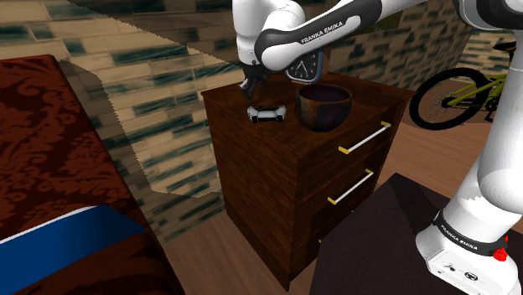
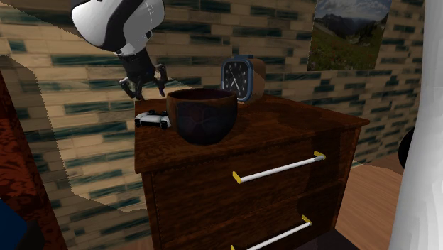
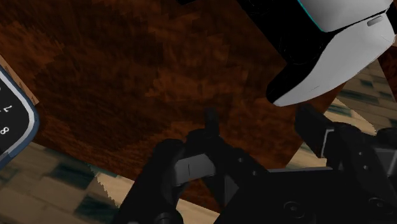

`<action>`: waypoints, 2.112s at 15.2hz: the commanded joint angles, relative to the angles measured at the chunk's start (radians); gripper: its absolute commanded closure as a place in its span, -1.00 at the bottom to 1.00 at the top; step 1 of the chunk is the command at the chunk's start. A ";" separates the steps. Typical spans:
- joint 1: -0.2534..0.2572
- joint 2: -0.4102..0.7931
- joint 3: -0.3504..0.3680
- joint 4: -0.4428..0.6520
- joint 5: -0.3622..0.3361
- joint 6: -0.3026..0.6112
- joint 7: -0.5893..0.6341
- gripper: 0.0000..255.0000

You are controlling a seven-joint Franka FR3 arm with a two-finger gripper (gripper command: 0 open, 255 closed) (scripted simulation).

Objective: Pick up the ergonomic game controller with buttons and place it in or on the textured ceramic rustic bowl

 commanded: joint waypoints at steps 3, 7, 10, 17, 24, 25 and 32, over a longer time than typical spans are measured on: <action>0.000 0.000 0.000 0.000 0.000 0.000 0.000 1.00; 0.000 0.000 0.000 0.000 0.000 0.000 0.000 1.00; 0.000 0.000 0.000 0.000 0.000 0.000 0.000 -1.00; -0.252 -0.124 0.082 -0.211 0.781 0.102 -1.054 -1.00; -0.240 -0.082 0.087 -0.235 0.766 0.168 -1.044 -1.00; -0.240 -0.082 0.087 -0.235 0.766 0.168 -1.044 -1.00; -0.240 -0.082 0.087 -0.235 0.766 0.168 -1.044 1.00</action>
